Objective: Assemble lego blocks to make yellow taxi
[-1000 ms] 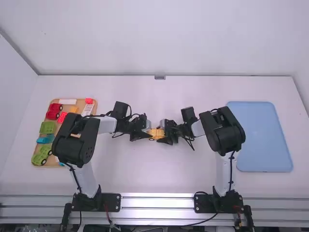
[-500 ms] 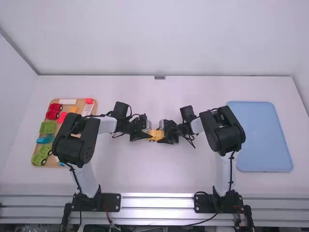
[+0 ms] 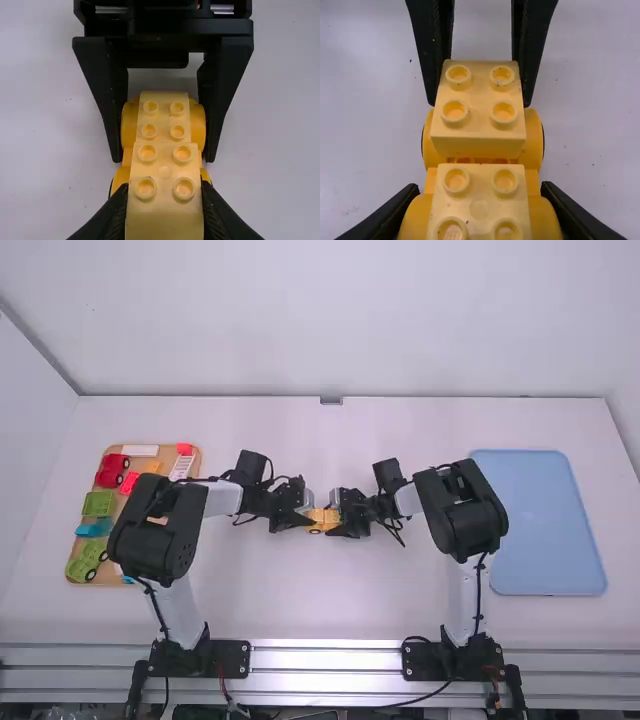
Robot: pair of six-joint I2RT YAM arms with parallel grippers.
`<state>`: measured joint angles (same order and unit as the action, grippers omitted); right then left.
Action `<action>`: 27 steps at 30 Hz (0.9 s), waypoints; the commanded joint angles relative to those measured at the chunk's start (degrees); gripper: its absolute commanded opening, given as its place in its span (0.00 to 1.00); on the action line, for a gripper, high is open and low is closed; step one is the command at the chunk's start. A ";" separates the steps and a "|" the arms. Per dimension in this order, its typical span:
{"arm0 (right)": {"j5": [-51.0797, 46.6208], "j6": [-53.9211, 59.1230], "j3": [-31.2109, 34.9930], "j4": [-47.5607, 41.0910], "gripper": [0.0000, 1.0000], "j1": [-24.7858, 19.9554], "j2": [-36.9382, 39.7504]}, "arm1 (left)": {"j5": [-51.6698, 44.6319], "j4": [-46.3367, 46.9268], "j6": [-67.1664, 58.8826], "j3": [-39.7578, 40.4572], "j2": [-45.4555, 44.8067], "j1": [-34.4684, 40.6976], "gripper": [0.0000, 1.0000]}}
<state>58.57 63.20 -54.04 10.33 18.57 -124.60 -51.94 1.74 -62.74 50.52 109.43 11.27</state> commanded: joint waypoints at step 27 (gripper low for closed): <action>-1.38 0.07 0.07 -0.52 0.52 -0.15 -0.79 | 2.05 -1.79 0.33 -0.35 1.49 1.49 0.06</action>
<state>58.54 63.31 -54.04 10.33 18.41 -124.60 -50.04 -0.51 -62.54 50.50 109.71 12.27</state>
